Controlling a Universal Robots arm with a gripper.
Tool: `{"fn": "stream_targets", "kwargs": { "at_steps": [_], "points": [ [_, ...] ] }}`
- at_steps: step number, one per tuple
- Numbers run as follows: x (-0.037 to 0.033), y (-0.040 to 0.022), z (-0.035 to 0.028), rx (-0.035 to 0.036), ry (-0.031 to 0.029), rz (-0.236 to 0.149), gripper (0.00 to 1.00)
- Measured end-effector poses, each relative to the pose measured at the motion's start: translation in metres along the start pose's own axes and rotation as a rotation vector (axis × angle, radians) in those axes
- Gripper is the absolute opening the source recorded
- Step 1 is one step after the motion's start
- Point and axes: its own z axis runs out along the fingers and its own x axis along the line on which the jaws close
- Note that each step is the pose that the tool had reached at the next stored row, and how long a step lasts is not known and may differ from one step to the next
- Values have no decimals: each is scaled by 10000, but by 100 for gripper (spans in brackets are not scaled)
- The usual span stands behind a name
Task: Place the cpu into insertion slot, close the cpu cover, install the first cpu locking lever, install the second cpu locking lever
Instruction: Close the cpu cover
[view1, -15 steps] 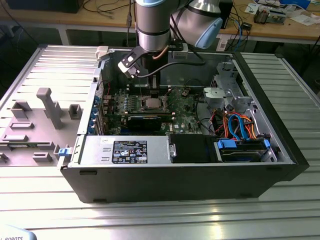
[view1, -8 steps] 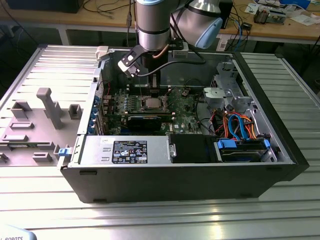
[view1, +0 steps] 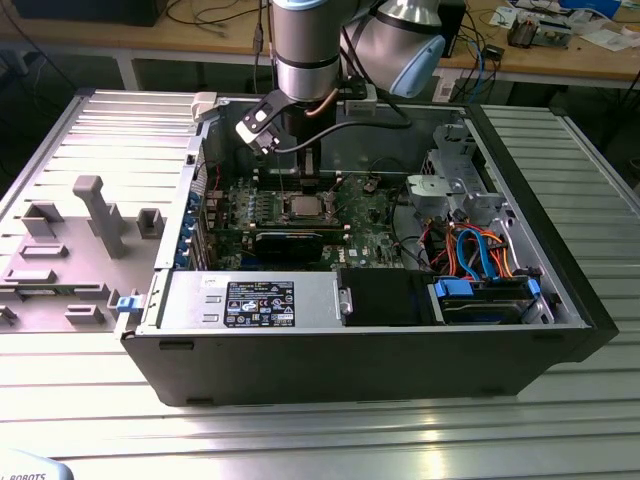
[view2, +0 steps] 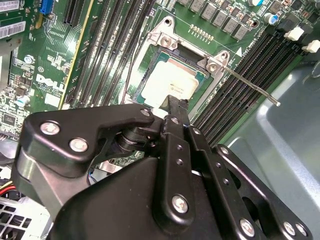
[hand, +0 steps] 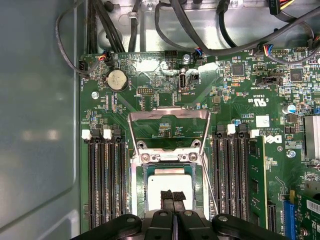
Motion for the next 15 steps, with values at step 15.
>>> {"fn": "stream_targets", "kwargs": {
  "at_steps": [15],
  "points": [
    [0, 1, -11, 6, 7, -231, 11]
  ]
}}
